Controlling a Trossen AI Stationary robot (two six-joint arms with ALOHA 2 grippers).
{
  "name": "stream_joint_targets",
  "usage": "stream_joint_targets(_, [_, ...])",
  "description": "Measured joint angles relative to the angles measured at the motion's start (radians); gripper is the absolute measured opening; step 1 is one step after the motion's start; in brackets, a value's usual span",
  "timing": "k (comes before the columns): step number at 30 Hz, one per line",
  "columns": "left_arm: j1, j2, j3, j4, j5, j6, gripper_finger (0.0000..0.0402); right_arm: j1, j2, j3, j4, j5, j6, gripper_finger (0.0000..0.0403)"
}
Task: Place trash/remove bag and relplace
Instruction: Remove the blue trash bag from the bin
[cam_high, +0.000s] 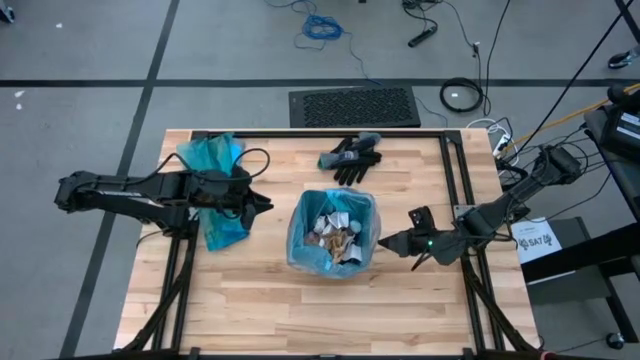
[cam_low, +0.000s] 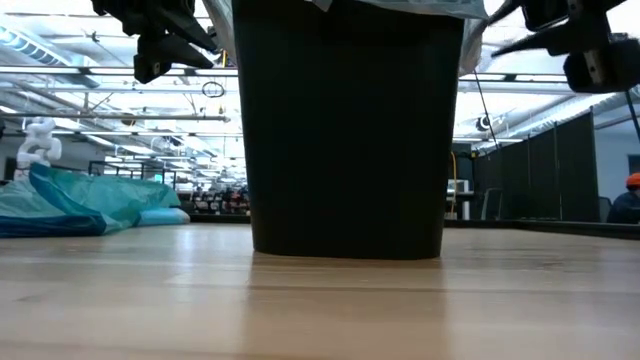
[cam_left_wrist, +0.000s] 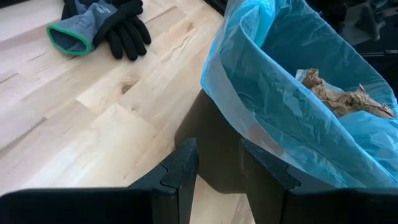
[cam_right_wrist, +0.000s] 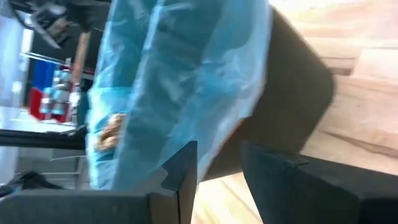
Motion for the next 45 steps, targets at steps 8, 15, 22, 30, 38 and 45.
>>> stream_joint_targets(8, [0.000,0.000,0.000,0.000,-0.001,0.017,0.0120,-0.009,0.000,0.000,-0.032,0.001,-0.005,0.0058])
stream_joint_targets(15, [0.000,0.000,0.000,0.000,-0.001,0.017,0.0120,-0.009,0.000,0.000,0.001,0.001,-0.015,0.0039])
stream_joint_targets(22, [0.000,0.000,0.000,0.000,-0.001,0.018,0.0120,-0.009,0.002,0.000,0.000,0.001,-0.011,0.0049])
stream_joint_targets(30, [0.000,0.000,0.000,0.000,-0.001,0.018,0.0120,-0.039,0.042,0.000,0.007,-0.006,-0.007,0.0050])
stream_joint_targets(38, [0.000,0.000,0.000,0.000,-0.001,0.018,0.0120,-0.042,0.046,0.000,0.058,-0.007,-0.034,0.0050])
stream_joint_targets(45, [0.000,0.000,0.000,0.000,-0.002,0.047,0.0120,-0.049,0.046,0.000,0.051,-0.007,-0.033,0.0050])
